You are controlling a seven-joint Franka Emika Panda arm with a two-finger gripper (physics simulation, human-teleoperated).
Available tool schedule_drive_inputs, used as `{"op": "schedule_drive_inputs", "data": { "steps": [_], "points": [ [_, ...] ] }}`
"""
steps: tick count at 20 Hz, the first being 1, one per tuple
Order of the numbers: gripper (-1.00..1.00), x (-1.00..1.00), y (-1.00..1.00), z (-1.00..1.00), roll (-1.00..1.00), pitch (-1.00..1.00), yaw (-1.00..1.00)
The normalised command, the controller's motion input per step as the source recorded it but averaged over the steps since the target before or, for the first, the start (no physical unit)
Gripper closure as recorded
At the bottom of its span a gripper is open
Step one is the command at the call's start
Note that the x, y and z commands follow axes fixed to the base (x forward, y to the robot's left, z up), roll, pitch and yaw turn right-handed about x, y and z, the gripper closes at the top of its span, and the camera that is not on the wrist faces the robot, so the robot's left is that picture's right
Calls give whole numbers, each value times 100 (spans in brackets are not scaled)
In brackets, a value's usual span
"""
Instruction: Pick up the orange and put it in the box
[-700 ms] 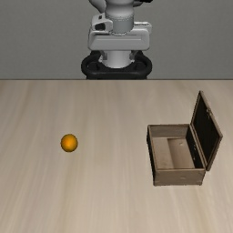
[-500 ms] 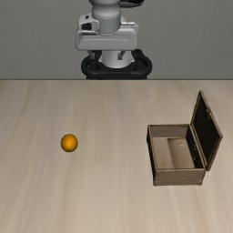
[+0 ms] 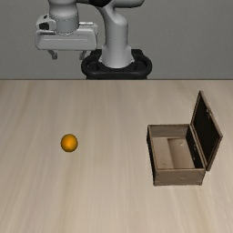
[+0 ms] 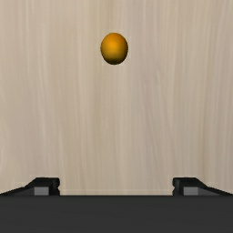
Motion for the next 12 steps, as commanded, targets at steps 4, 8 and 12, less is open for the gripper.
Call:
{"op": "schedule_drive_inputs", "data": {
  "steps": [4, 8, 12],
  "points": [
    [-100, 75, -25, 0, 0, 0, 0],
    [-100, 100, 0, 0, 0, 0, 0],
    [-100, 100, 0, 0, 0, 0, 0]
  ]
}}
